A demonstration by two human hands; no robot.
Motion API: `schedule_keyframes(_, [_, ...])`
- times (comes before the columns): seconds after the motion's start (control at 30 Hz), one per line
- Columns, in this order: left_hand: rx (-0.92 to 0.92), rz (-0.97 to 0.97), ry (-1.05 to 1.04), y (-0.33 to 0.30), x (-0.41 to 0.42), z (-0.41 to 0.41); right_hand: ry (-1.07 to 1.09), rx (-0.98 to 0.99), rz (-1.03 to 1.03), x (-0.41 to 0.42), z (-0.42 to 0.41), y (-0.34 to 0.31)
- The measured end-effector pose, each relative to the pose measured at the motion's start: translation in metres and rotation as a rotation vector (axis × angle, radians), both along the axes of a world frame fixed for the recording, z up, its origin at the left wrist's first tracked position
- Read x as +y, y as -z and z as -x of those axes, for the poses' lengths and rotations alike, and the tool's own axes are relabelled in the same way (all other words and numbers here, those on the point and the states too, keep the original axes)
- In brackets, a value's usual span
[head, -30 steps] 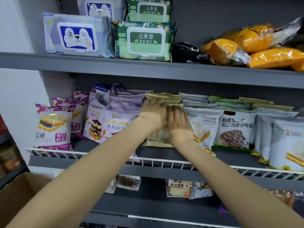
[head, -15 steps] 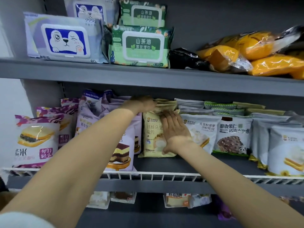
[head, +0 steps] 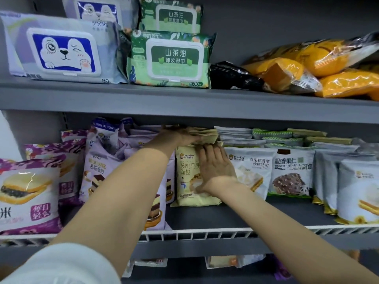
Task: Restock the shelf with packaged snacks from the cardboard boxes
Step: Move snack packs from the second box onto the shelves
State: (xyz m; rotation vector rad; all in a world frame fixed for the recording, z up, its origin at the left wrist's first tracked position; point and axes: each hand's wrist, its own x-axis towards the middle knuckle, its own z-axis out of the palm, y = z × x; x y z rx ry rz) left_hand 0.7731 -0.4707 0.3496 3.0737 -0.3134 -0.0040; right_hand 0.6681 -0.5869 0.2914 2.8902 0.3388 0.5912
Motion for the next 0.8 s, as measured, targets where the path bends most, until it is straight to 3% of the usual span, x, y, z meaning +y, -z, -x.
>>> schedule_keyframes(0.1, [-0.028,0.019,-0.012,-0.003,-0.006,0.003,0.018,0.006,-0.018,0.003,0.000,0.000])
schedule_keyframes(0.27, [-0.171,0.224,0.111,-0.014,-0.002,0.023,0.012,0.004,-0.097,0.003,0.008,0.002])
schedule_keyframes(0.47, [-0.404,0.379,0.160,-0.008,0.035,0.077,-0.151,-0.020,-0.369,0.013,0.040,0.010])
schedule_keyframes(0.57, [-0.436,0.470,0.135,0.004,0.055,0.101,-0.257,-0.065,-0.483,0.027,0.057,0.006])
schedule_keyframes(0.67, [-0.523,0.542,0.110,0.019,0.076,0.126,-0.343,0.043,-0.543,0.045,0.066,0.005])
schedule_keyframes(0.8, [-0.596,0.607,0.028,0.045,0.103,0.153,-0.303,0.223,-0.603,0.071,0.062,0.009])
